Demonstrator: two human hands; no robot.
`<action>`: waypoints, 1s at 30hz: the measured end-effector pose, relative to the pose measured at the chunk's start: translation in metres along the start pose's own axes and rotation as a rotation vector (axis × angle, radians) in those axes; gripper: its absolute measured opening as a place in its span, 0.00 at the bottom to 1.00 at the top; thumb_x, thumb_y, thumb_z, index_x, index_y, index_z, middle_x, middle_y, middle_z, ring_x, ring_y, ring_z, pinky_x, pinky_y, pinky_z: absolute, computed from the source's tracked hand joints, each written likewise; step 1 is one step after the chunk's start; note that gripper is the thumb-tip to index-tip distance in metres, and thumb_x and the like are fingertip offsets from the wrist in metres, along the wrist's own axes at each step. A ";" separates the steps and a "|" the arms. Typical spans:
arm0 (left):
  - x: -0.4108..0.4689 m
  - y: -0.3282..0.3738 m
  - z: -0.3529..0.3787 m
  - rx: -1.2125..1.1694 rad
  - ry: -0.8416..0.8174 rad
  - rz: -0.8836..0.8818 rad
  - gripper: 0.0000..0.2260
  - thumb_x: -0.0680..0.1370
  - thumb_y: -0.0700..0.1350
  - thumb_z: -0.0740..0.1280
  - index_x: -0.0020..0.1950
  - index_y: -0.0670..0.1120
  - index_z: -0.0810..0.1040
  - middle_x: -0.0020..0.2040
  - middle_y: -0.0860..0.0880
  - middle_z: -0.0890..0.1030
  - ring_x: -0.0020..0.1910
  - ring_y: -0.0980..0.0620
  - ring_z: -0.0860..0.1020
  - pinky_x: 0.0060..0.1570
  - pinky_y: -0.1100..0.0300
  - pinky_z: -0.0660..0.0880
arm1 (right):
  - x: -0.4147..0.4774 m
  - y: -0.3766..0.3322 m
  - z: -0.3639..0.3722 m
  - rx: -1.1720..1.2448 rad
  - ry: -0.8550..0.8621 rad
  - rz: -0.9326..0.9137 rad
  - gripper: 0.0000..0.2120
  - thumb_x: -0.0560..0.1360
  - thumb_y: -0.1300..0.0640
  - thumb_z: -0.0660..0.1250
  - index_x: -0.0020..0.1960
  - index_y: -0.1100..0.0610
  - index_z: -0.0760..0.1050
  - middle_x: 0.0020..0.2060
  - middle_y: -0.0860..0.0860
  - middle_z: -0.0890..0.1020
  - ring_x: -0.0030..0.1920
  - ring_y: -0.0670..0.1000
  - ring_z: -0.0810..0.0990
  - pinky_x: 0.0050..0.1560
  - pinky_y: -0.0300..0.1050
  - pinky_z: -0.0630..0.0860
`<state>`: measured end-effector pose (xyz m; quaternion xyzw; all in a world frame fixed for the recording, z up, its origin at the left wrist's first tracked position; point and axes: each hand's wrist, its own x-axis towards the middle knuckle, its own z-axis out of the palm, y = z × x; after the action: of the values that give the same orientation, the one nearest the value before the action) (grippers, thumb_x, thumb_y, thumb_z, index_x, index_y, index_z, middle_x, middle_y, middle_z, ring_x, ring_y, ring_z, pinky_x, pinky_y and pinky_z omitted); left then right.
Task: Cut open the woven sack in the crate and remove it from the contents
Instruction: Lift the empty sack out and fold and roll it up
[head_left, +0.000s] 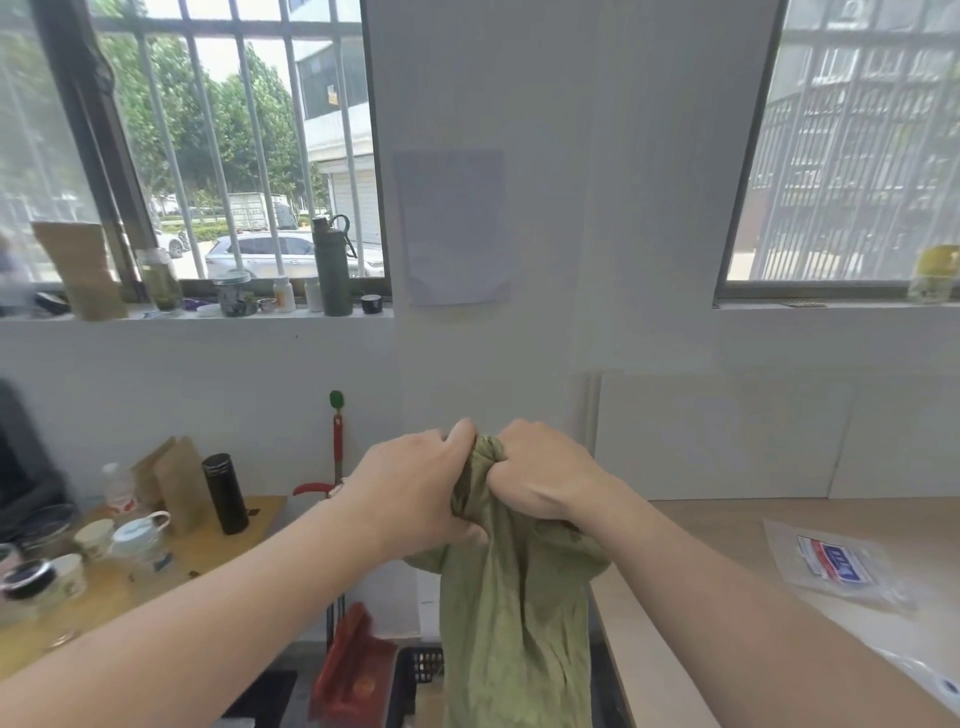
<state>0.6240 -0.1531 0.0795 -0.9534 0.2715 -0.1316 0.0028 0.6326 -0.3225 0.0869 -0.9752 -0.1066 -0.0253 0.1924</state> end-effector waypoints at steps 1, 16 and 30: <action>0.000 -0.002 0.004 0.013 0.023 0.005 0.28 0.70 0.67 0.72 0.51 0.52 0.59 0.44 0.53 0.75 0.44 0.46 0.80 0.38 0.52 0.75 | 0.000 0.000 0.000 0.054 -0.025 0.010 0.04 0.67 0.60 0.60 0.34 0.57 0.68 0.32 0.53 0.76 0.33 0.58 0.74 0.31 0.45 0.66; 0.028 -0.033 -0.001 -0.593 -0.183 -0.227 0.03 0.74 0.45 0.71 0.44 0.47 0.84 0.44 0.47 0.86 0.46 0.46 0.84 0.51 0.50 0.81 | -0.012 0.001 -0.001 -0.658 0.256 -0.342 0.46 0.60 0.37 0.77 0.72 0.53 0.65 0.58 0.52 0.76 0.57 0.57 0.77 0.57 0.54 0.72; 0.012 -0.017 -0.016 -0.165 -0.034 0.040 0.24 0.65 0.61 0.74 0.54 0.51 0.73 0.40 0.54 0.81 0.41 0.50 0.80 0.40 0.53 0.78 | -0.004 -0.006 0.010 -0.435 0.299 -0.117 0.08 0.70 0.58 0.67 0.48 0.50 0.72 0.39 0.50 0.77 0.45 0.60 0.83 0.35 0.47 0.65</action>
<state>0.6385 -0.1436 0.0990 -0.9469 0.3001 -0.0927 -0.0686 0.6273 -0.3139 0.0800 -0.9712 -0.1253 -0.2022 -0.0097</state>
